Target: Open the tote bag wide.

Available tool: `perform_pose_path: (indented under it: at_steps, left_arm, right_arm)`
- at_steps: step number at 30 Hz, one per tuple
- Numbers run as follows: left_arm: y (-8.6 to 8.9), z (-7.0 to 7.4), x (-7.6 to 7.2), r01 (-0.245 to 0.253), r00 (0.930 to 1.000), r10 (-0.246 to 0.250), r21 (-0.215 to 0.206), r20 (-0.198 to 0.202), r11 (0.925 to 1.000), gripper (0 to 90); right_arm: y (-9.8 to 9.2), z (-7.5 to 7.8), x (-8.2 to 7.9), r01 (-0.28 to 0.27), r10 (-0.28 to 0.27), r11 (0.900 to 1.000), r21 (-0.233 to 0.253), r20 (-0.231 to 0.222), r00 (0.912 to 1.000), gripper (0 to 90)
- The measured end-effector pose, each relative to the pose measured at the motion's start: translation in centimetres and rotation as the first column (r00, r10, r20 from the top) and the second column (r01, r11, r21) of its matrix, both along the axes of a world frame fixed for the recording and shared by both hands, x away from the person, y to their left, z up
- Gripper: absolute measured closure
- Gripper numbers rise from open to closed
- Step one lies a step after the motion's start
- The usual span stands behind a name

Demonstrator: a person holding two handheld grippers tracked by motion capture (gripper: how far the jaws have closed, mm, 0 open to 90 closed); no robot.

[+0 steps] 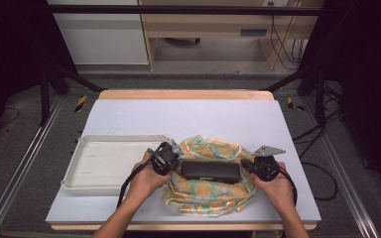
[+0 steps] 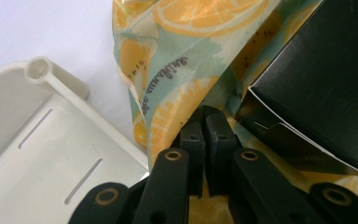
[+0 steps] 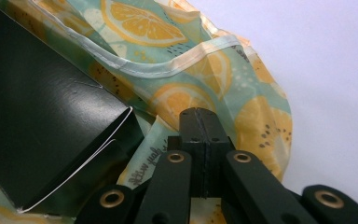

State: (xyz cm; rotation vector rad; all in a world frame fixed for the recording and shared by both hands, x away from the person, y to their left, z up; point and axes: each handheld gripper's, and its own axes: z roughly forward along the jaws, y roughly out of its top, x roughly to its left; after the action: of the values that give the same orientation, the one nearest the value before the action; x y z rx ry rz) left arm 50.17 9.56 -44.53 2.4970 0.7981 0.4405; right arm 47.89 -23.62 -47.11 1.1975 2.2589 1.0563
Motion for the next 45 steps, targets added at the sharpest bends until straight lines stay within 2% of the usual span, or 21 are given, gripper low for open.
perform_pose_path:
  at_steps: [4, 8, 13, 16, 18, 20, 21, 23, 24, 26, 28, 29, 30, 32, 35, 38, 39, 40, 41, 43, 45]
  left_arm:
    - [0.2, 0.6, -0.4, 0.001, 0.9998, -0.001, -0.026, 0.017, 0.9997, 84.4]
    - [0.5, 1.4, -1.0, 0.007, 0.9995, -0.005, -0.069, 0.03, 0.9976, 79.1]
    - [1.0, 3.4, -2.0, 0.018, 0.9978, -0.009, -0.127, 0.066, 0.9917, 70.4]
    - [1.4, 4.9, -2.7, 0.045, 0.9952, -0.03, -0.158, 0.093, 0.9865, 63.5]
    - [1.7, 5.7, -3.1, 0.047, 0.9943, -0.03, -0.168, 0.102, 0.9847, 56.9]
    - [2.1, 6.2, -3.4, 0.051, 0.9936, -0.033, -0.172, 0.108, 0.9837, 50.6]
    - [2.4, 6.4, -3.5, 0.057, 0.9935, -0.039, -0.171, 0.107, 0.9835, 46.7]
    - [3.0, 6.7, -3.7, 0.059, 0.9932, -0.04, -0.173, 0.11, 0.9831, 40.4]
    - [3.2, 6.8, -3.8, 0.058, 0.9931, -0.039, -0.175, 0.111, 0.9828, 37.6]
    - [4.0, 6.9, -3.9, 0.058, 0.9931, -0.038, -0.181, 0.111, 0.9818, 32.8]
    - [4.8, 7.0, -3.9, 0.054, 0.993, -0.032, -0.192, 0.114, 0.9799, 28.4]
    - [5.0, 7.0, -3.9, 0.055, 0.9933, -0.035, -0.187, 0.11, 0.9807, 26.2]
    - [5.3, 6.9, -3.7, 0.062, 0.9934, -0.045, -0.168, 0.106, 0.9838, 24.7]
    - [5.9, 6.9, -3.6, 0.062, 0.9938, -0.046, -0.161, 0.101, 0.985, 21.6]
    - [7.2, 6.6, -3.5, 0.048, 0.9951, -0.033, -0.166, 0.093, 0.985, 19.1]
    - [8.3, 6.5, -3.5, 0.035, 0.996, -0.019, -0.185, 0.088, 0.9822, 17.6]
    - [8.6, 6.5, -3.6, 0.04, 0.9963, -0.026, -0.175, 0.082, 0.9838, 16.4]
    - [8.9, 6.4, -3.7, 0.04, 0.9961, -0.027, -0.167, 0.084, 0.9852, 15.8]
    - [9.3, 6.2, -3.8, 0.034, 0.9961, -0.02, -0.165, 0.086, 0.9858, 15.8]
    - [9.9, 5.9, -4.0, 0.02, 0.9968, -0.007, -0.164, 0.08, 0.9862, 15.8]
    - [10.3, 5.6, -4.1, 0.014, 0.9975, -0.002, -0.162, 0.07, 0.9867, 15.7]
  right_arm:
    - [-0.1, 0.9, -0.6, -0.007, 0.007, 1.0, 0.018, 0.034, 0.9994, 90.0]
    - [0.0, 2.6, -1.8, -0.033, 0.031, 0.999, 0.026, 0.079, 0.9964, 83.7]
    - [0.4, 5.0, -3.4, -0.109, 0.107, 0.994, 0.008, 0.099, 0.9893, 67.2]
    - [0.9, 6.3, -3.7, -0.174, 0.176, 0.984, -0.03, 0.091, 0.9802, 54.0]
    - [1.4, 7.1, -3.6, -0.237, 0.242, 0.969, -0.066, 0.075, 0.9674, 48.1]
    - [1.9, 7.3, -3.4, -0.302, 0.311, 0.946, -0.119, 0.07, 0.9478, 42.6]
    - [2.2, 7.4, -3.2, -0.332, 0.341, 0.932, -0.142, 0.046, 0.9388, 40.3]
    - [2.9, 7.3, -2.6, -0.393, 0.398, 0.898, -0.199, -0.017, 0.9174, 36.4]
    - [3.1, 7.3, -2.3, -0.411, 0.413, 0.882, -0.23, -0.042, 0.9098, 35.8]
    - [3.3, 7.1, -1.7, -0.438, 0.432, 0.86, -0.263, -0.082, 0.8981, 34.1]
    - [3.6, 7.1, -1.1, -0.456, 0.444, 0.844, -0.281, -0.109, 0.8894, 34.5]
    - [3.8, 7.2, -0.8, -0.474, 0.456, 0.83, -0.293, -0.13, 0.8802, 34.5]
    - [3.9, 7.2, -0.6, -0.482, 0.462, 0.824, -0.3, -0.138, 0.8761, 34.4]
    - [4.4, 7.3, -0.3, -0.507, 0.478, 0.799, -0.323, -0.171, 0.8616, 34.2]
    - [5.0, 7.0, 0.0, -0.534, 0.49, 0.775, -0.339, -0.211, 0.8457, 33.9]
    - [5.4, 6.5, 0.5, -0.547, 0.494, 0.752, -0.368, -0.237, 0.8368, 32.5]
    - [5.4, 6.4, 0.5, -0.547, 0.49, 0.754, -0.363, -0.244, 0.8369, 32.1]
    - [5.5, 6.3, 0.7, -0.557, 0.498, 0.746, -0.364, -0.25, 0.8303, 31.1]
    - [5.6, 6.2, 0.8, -0.561, 0.497, 0.746, -0.359, -0.26, 0.828, 30.7]
    - [5.8, 5.8, 1.0, -0.577, 0.506, 0.734, -0.358, -0.277, 0.8165, 30.6]
    - [6.0, 5.6, 1.2, -0.593, 0.515, 0.716, -0.369, -0.295, 0.8051, 31.2]
